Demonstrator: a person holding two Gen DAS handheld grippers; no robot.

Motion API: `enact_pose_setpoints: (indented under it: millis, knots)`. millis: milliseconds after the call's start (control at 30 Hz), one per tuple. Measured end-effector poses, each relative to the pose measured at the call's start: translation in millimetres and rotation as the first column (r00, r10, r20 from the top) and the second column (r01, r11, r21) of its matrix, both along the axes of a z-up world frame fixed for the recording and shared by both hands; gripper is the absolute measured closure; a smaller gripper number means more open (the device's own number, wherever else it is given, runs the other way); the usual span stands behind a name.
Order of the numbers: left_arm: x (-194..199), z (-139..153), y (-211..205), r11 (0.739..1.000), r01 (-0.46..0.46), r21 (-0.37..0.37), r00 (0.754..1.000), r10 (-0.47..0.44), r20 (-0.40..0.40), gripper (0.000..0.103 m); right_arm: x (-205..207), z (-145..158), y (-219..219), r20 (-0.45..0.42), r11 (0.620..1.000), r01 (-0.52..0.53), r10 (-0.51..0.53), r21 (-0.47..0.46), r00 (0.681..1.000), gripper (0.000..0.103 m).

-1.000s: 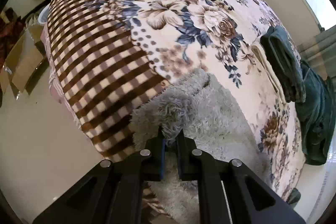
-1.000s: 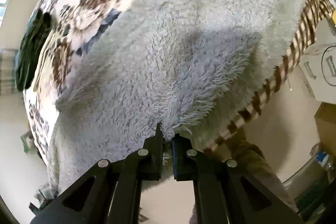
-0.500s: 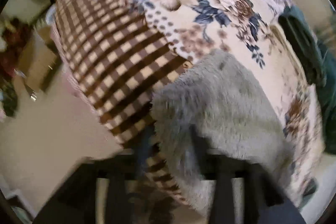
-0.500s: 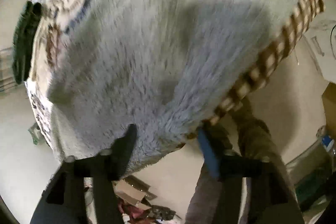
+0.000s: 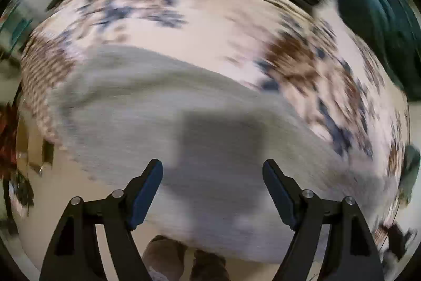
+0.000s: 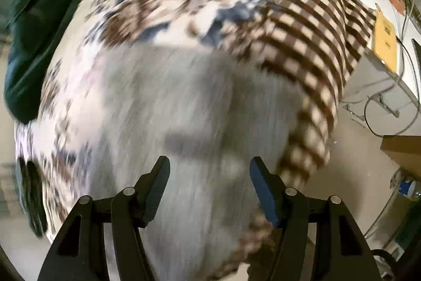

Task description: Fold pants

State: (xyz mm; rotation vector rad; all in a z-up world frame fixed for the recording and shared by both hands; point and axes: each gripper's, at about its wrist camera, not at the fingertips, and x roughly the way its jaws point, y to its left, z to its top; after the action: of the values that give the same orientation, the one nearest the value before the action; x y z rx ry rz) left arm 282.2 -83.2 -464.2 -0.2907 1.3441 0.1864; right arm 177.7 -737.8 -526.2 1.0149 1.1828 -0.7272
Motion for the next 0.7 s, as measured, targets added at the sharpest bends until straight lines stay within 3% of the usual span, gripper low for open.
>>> enact_pose_setpoints:
  millis: [67,100,133,167,200,367,467,633,667,700]
  knots:
    - [5,-10,-39,0.998,0.066,0.0,0.998,-0.066,-0.003,0.026,11,-13,-9,-0.004,1.0,-0.011,0.011,0.018,1.0,0.039]
    - [8,-17,-61,0.994,0.105,-0.006,0.994,-0.105,-0.014,0.026,15,-15,-12,0.011,1.0,-0.021,0.021,0.01,1.0,0.05]
    - [10,-23,-79,0.99,0.142,-0.023,0.989,-0.143,-0.027,0.026,19,-13,-13,0.014,0.999,-0.042,0.042,-0.016,0.999,0.079]
    - [12,-30,-104,0.981,0.193,-0.028,0.98,-0.194,-0.037,0.026,22,-10,-13,0.007,0.997,-0.069,0.069,-0.047,0.998,0.091]
    - [11,-32,-119,0.972,0.233,-0.028,0.971,-0.234,-0.043,0.026,23,-3,-13,0.007,0.993,-0.083,0.084,-0.083,0.996,0.097]
    - [6,-38,-191,0.921,0.389,-0.013,0.919,-0.389,-0.059,0.026,-14,32,-18,0.026,0.989,-0.046,0.05,-0.14,0.998,0.098]
    - [-1,-40,-213,0.904,0.427,-0.02,0.902,-0.427,-0.063,0.026,-45,25,-29,0.036,0.998,-0.054,0.055,-0.046,0.998,0.098]
    - [-7,-48,-231,0.889,0.458,-0.016,0.885,-0.458,-0.086,0.026,-64,6,-42,-0.022,0.999,-0.039,0.04,0.025,0.999,0.096]
    - [-6,-51,-234,0.887,0.461,-0.011,0.883,-0.46,-0.089,0.026,-71,6,-46,0.005,0.998,-0.016,0.015,0.055,1.0,0.094]
    - [-7,-53,-235,0.884,0.467,-0.008,0.88,-0.466,-0.09,0.026,-77,6,-48,0.026,0.997,0.004,-0.006,0.071,1.0,0.08]
